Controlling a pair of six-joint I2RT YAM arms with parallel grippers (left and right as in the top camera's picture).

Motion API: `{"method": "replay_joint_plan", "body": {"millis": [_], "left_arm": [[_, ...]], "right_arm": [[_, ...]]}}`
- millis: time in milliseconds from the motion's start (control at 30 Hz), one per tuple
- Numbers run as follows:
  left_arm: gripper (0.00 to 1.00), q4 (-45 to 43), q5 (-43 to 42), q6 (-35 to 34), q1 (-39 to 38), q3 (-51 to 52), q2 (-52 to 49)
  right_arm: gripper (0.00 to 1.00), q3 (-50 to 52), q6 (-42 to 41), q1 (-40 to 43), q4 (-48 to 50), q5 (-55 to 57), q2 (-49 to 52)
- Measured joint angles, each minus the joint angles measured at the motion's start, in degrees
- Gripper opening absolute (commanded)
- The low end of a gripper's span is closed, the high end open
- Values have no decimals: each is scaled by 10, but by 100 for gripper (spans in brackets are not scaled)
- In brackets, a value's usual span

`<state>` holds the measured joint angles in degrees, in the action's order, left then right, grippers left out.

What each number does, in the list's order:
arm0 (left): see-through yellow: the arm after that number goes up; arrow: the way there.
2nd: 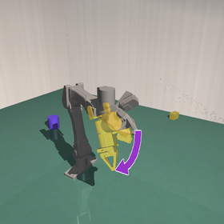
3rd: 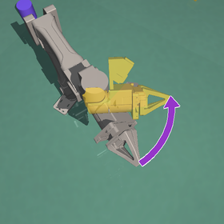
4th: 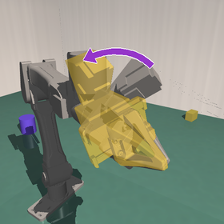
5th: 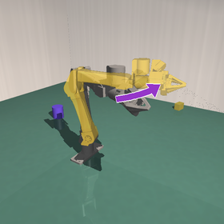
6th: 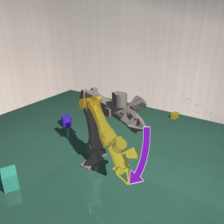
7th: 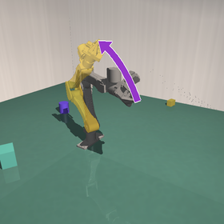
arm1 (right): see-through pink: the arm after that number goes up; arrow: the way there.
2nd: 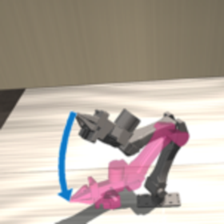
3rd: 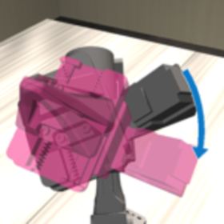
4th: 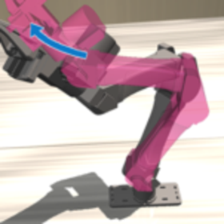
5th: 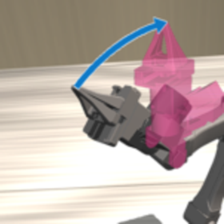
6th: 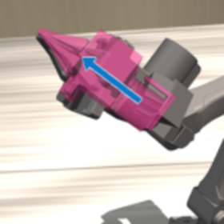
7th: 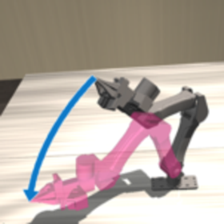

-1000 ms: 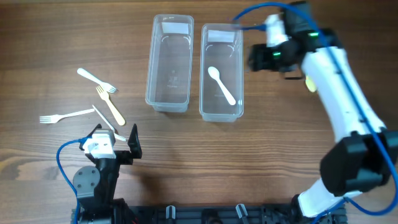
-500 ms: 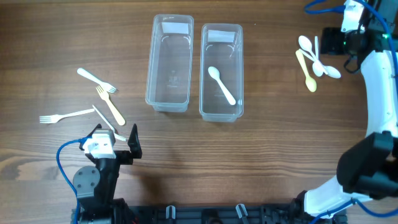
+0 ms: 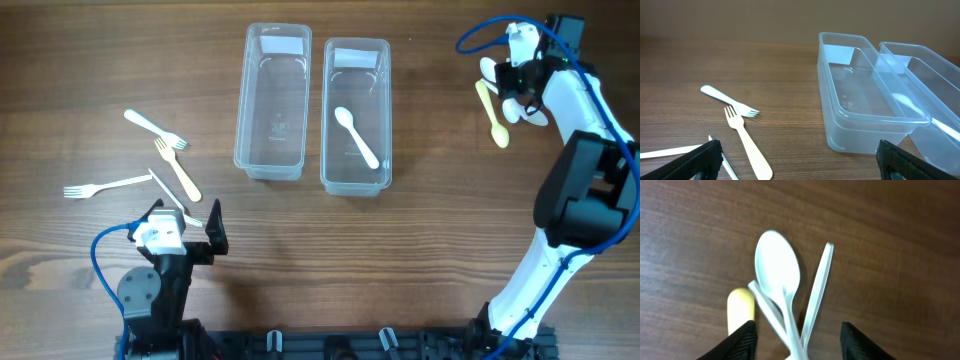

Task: Pack container
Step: 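Return the right gripper to the spoons and grasp another white spoon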

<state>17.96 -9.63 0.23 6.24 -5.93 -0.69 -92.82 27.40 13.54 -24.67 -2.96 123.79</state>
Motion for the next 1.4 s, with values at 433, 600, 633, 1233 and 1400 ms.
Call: {"method": "replay_joint_plan", "body": {"millis": [433, 600, 633, 1233, 1400], "left_arm": [[100, 0, 0, 0, 0, 0, 0], [100, 0, 0, 0, 0, 0, 0], [100, 0, 0, 0, 0, 0, 0], [100, 0, 0, 0, 0, 0, 0], [100, 0, 0, 0, 0, 0, 0]], "right_arm": [[44, 0, 14, 0, 9, 0, 48], [33, 0, 19, 0, 9, 0, 49], [31, 0, 20, 0, 10, 0, 49], [4, 0, 18, 0, -2, 0, 49], [4, 0, 14, 0, -4, 0, 49]]}}
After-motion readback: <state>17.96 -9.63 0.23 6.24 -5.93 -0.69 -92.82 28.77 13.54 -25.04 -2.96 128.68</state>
